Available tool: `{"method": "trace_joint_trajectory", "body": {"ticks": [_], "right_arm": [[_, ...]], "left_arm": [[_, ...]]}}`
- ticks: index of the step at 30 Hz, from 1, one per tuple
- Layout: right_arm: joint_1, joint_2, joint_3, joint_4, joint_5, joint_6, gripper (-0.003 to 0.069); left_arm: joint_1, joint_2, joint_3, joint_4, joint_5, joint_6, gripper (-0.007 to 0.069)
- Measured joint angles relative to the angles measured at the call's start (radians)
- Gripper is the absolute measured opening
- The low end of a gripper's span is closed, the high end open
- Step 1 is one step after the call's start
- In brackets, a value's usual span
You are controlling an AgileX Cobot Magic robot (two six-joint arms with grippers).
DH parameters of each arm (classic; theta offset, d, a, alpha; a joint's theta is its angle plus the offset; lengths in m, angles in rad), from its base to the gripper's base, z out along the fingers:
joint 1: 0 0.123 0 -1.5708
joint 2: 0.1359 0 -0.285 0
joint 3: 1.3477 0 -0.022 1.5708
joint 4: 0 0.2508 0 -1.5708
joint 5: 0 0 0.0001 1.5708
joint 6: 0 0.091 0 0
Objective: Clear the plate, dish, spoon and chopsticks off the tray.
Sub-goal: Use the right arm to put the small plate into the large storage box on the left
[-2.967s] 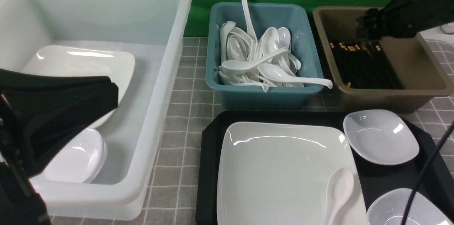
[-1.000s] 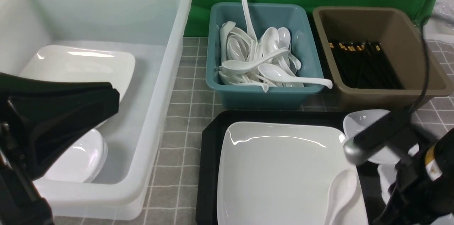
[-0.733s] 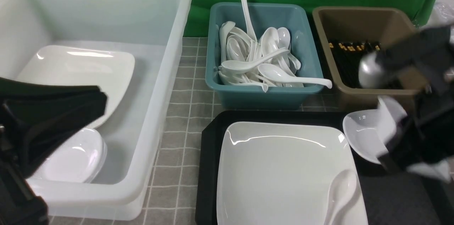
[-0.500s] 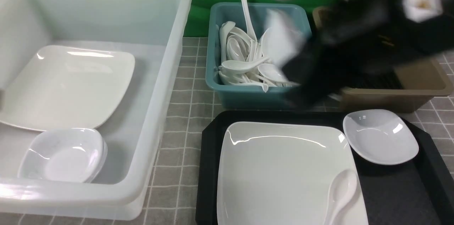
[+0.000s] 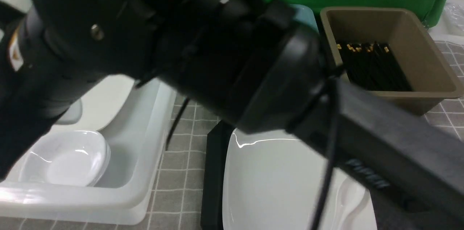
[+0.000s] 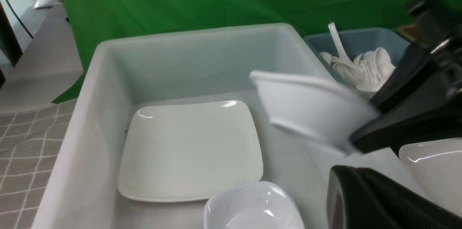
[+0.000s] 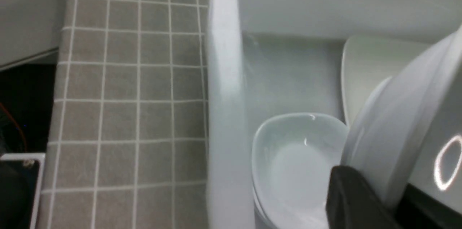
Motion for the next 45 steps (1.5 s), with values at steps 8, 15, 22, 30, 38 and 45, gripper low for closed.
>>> {"method": "trace_joint_trajectory", "body": {"ticks": [8,15,22,30,38,45], "right_arm": [[-0.016,0.234,-0.086,0.013,-0.071,0.020,0.0053],[-0.064,0.268,-0.088,0.009,-0.081,0.072,0.0056],[-0.067,0.296,-0.091,0.012,-0.082,0.073,0.0070],[-0.067,0.298,-0.095,0.053,-0.047,0.099,0.0337],[-0.072,0.268,-0.205,0.066,0.184,0.101,0.0442],[-0.093,0.140,-0.254,0.015,0.250,0.198,0.0315]], "left_arm": [[0.000,-0.006,0.000,-0.075,-0.016,0.005,0.0008],[0.000,-0.006,0.000,-0.105,-0.023,0.020,0.0008],[0.000,-0.006,0.000,-0.126,-0.029,0.023,0.0008],[0.000,-0.006,0.000,-0.165,-0.031,0.023,0.0008],[0.000,-0.006,0.000,-0.170,-0.045,0.024,0.0008],[0.000,-0.004,0.006,-0.214,-0.154,0.043,0.0008]]}}
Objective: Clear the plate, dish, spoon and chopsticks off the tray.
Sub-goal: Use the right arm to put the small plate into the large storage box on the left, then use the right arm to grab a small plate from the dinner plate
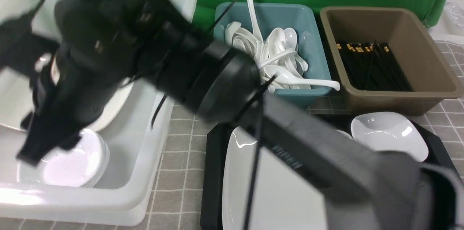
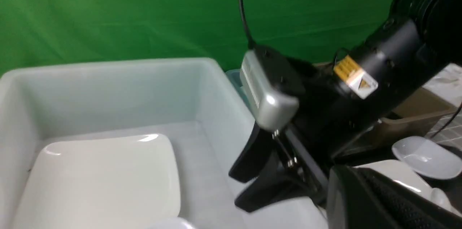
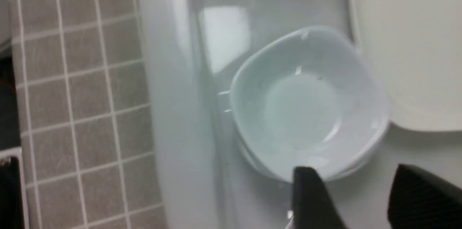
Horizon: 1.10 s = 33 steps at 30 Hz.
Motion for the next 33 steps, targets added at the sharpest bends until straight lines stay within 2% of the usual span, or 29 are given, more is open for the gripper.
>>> {"method": "trace_joint_trajectory", "body": {"ticks": [1,2,3,5,8,12,14,15,16,17,18,20,23,25,27,33], "right_arm": [[-0.003,-0.013,0.001,-0.005,0.000,0.008,0.0293],[-0.020,-0.064,0.014,-0.015,0.000,0.031,0.0203],[-0.030,-0.110,0.037,-0.024,0.000,0.039,0.0154],[-0.050,-0.209,0.111,-0.056,0.000,0.044,0.0094],[-0.082,-0.397,0.292,-0.140,0.000,0.051,0.0069],[-0.169,-0.679,0.728,-0.273,0.000,0.056,0.0069],[-0.254,-0.813,0.982,-0.302,-0.001,0.055,0.0074],[-0.262,-0.834,1.005,-0.304,-0.002,0.054,0.0075],[-0.338,-0.911,1.185,-0.310,-0.017,0.037,0.0096],[-0.359,-0.919,1.228,-0.310,-0.020,0.034,0.0104],[-0.424,-0.962,1.350,-0.313,-0.054,0.014,0.0129],[-0.550,-1.007,1.533,-0.312,-0.143,-0.032,0.0220],[-0.689,-0.998,1.694,-0.312,-0.290,-0.087,0.0347],[-0.750,-0.964,1.766,-0.307,-0.398,-0.117,0.0408],[-0.785,-0.915,1.801,-0.301,-0.486,-0.149,0.0440],[-0.799,-0.785,1.805,-0.293,-0.656,-0.211,0.0451]], "left_arm": [[-0.001,0.003,0.000,-0.008,-0.007,0.012,0.0008],[-0.001,0.017,0.000,-0.049,-0.027,0.044,0.0008],[-0.001,0.030,0.000,-0.074,-0.032,0.065,0.0008],[-0.001,0.074,0.000,-0.135,-0.045,0.121,0.0008],[-0.001,0.145,0.001,-0.223,-0.048,0.206,0.0008],[-0.001,0.281,0.001,-0.353,-0.062,0.336,0.0008],[-0.001,0.360,0.001,-0.409,-0.085,0.395,0.0008],[-0.001,0.366,0.001,-0.419,-0.087,0.406,0.0008],[-0.001,0.415,0.001,-0.454,-0.112,0.443,0.0008],[-0.001,0.420,0.001,-0.463,-0.116,0.453,0.0008],[-0.001,0.444,0.001,-0.485,-0.133,0.475,0.0008],[-0.001,0.493,0.001,-0.531,-0.172,0.520,0.0008],[-0.001,0.521,0.002,-0.567,-0.211,0.558,0.0008],[-0.001,0.531,0.002,-0.576,-0.231,0.569,0.0008],[-0.001,0.534,0.002,-0.578,-0.242,0.576,0.0008],[-0.001,0.534,0.002,-0.578,-0.245,0.583,0.0008]]}}
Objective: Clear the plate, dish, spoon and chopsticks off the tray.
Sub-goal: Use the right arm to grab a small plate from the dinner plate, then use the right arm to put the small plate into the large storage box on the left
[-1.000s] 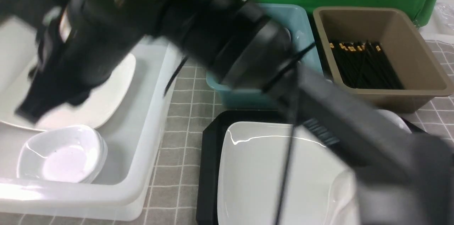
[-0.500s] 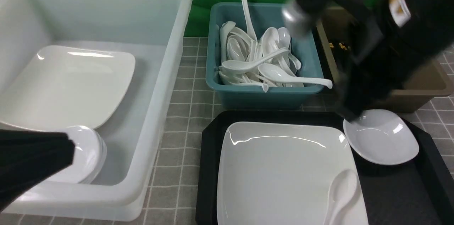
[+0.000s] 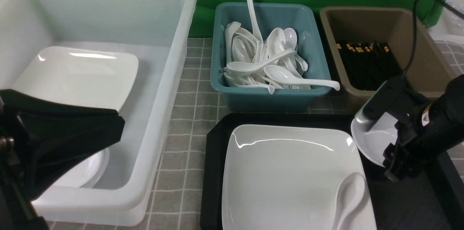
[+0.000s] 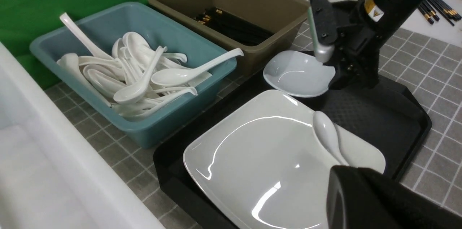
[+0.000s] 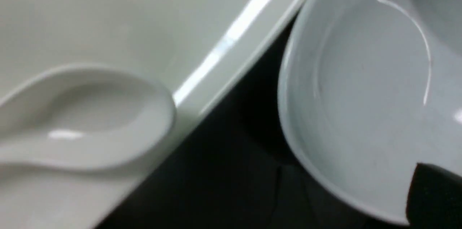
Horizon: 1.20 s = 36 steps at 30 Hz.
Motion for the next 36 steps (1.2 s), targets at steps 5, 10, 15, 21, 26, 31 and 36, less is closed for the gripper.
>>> {"method": "trace_joint_trajectory", "body": {"ticks": [5,10,15,21,26,31,36], "right_arm": [[-0.001,0.103,0.000,-0.013,-0.079,-0.020,0.0453],[-0.001,0.163,-0.007,-0.019,-0.125,-0.023,0.0453],[-0.002,0.173,-0.013,-0.020,-0.138,-0.023,0.0419],[0.001,0.156,-0.013,-0.032,-0.113,-0.020,0.0198],[0.013,0.038,-0.011,0.008,0.024,0.046,0.0099],[0.095,-0.120,-0.007,0.034,0.205,0.182,0.0061],[0.252,-0.287,-0.087,0.044,0.319,0.343,0.0061]], "left_arm": [[0.000,0.000,0.000,0.000,0.023,0.000,0.0008],[0.000,0.000,0.000,-0.003,0.056,0.000,0.0008],[0.000,0.000,0.000,-0.008,0.064,0.001,0.0008],[0.000,0.000,0.000,-0.010,0.068,0.003,0.0008],[0.000,0.000,0.000,-0.008,0.068,0.019,0.0008],[0.000,0.000,0.000,0.001,0.061,0.030,0.0008],[0.000,0.000,0.000,0.039,0.035,0.030,0.0008]]}}
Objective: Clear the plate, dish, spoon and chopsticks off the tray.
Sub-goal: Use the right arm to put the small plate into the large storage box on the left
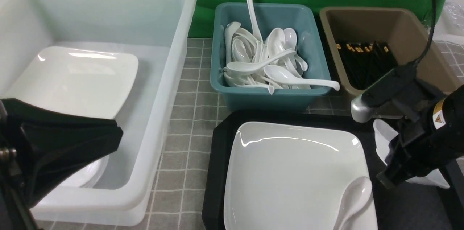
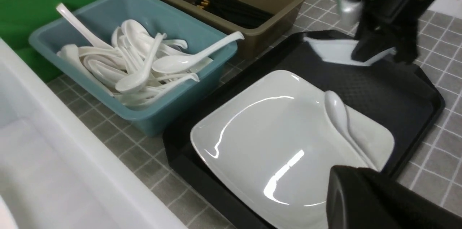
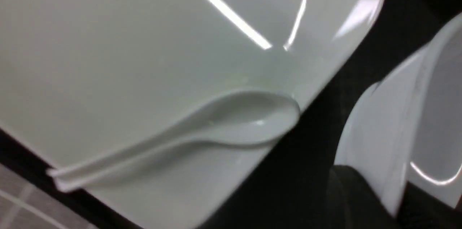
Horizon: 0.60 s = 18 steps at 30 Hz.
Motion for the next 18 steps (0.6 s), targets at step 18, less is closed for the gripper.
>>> {"method": "trace_joint_trajectory", "body": {"ticks": [18], "right_arm": [[0.545,0.604,-1.120,0.185,0.031,-0.169,0.0061]], "left_arm": [[0.000,-0.472,0.000,0.601,0.255,-0.561,0.0008]]}}
